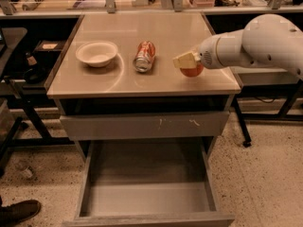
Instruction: Pick apple from middle drawer and place on counter
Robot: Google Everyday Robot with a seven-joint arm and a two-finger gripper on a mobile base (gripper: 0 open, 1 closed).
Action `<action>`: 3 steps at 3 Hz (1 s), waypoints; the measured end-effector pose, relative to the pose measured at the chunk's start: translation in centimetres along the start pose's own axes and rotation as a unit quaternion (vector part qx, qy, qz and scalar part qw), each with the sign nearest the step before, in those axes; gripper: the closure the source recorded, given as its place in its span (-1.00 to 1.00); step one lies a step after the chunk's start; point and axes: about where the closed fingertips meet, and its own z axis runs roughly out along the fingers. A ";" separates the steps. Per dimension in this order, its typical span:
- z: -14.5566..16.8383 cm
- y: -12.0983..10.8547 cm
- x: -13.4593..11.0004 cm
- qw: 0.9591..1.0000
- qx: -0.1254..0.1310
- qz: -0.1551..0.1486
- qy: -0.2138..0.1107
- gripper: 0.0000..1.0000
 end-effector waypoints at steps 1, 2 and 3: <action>1.9 -2.4 -0.7 1.000 0.002 0.006 0.011 1.00; 3.7 -4.4 -1.2 1.000 0.001 0.011 0.022 1.00; 5.0 -5.6 -1.2 0.999 -0.002 0.015 0.032 1.00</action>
Offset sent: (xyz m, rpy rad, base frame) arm 0.0901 -0.0205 -0.0065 -0.0197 0.0684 -0.0280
